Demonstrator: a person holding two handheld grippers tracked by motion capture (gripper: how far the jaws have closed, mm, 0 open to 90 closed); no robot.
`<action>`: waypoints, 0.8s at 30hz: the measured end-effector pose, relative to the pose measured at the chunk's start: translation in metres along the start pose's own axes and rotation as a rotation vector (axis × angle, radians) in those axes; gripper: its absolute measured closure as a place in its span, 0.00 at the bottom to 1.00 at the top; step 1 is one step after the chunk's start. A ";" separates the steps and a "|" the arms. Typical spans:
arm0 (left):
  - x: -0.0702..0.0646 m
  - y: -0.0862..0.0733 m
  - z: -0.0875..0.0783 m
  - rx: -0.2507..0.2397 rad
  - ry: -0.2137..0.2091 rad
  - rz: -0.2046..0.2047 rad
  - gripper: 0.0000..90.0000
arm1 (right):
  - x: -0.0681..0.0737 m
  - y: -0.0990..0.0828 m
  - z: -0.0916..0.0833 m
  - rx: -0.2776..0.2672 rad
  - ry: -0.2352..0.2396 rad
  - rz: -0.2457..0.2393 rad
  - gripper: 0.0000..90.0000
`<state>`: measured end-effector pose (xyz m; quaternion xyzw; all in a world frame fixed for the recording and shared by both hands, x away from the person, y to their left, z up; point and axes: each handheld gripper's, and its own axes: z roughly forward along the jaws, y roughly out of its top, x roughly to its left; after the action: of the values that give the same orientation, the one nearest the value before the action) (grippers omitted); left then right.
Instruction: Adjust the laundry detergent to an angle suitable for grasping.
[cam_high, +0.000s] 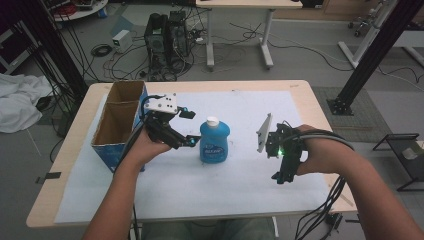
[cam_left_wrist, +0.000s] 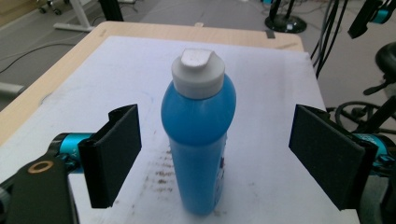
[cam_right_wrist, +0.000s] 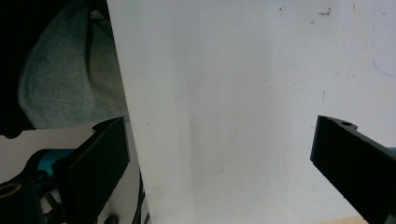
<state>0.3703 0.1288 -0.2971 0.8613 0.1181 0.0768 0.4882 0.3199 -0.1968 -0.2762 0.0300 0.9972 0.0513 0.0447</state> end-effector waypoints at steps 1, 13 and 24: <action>-0.001 0.001 -0.002 0.001 0.003 0.003 0.15 | -0.001 0.000 0.000 -0.002 0.001 -0.010 0.04; -0.009 0.016 -0.022 0.187 0.044 0.022 0.09 | -0.001 0.004 0.000 -0.004 0.004 -0.020 0.04; -0.011 0.032 -0.029 0.429 0.063 0.076 0.07 | -0.001 0.004 -0.001 -0.002 0.006 -0.021 0.04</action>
<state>0.3566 0.1338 -0.2550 0.9464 0.1147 0.0952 0.2864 0.3215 -0.1935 -0.2750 0.0195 0.9976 0.0518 0.0422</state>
